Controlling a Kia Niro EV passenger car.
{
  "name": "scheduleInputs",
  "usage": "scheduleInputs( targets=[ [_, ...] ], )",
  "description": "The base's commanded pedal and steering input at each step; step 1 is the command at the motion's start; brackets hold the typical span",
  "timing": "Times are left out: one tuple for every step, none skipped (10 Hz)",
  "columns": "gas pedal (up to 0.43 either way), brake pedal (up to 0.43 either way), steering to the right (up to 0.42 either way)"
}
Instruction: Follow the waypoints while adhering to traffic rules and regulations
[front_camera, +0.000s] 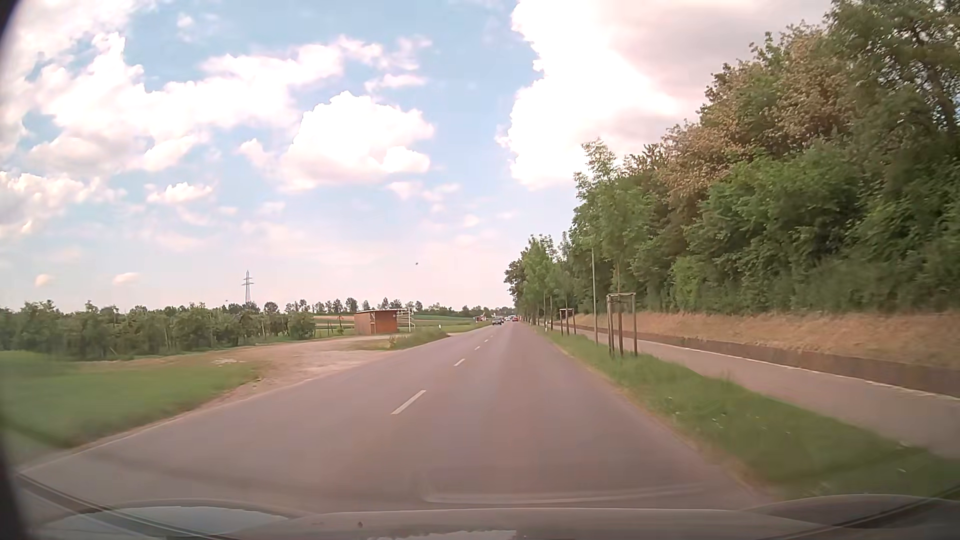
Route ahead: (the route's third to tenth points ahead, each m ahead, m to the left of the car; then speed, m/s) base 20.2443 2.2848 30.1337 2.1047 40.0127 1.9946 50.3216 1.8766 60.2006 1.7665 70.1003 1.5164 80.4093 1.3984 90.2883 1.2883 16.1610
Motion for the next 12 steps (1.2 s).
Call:
scheduleInputs(
  targets=[
    [0.059, 0.018, -0.001],
    [0.059, 0.018, -0.001],
    [0.059, 0.018, -0.001],
    [0.059, 0.018, -0.001],
    [0.059, 0.018, -0.001],
    [0.059, 0.018, -0.001],
    [0.059, 0.018, -0.001],
    [0.059, 0.018, -0.001],
    [0.059, 0.018, -0.001],
    [0.059, 0.018, -0.001],
    [0.059, 0.018, -0.001],
    [0.059, 0.018, 0.0]
  ],
)
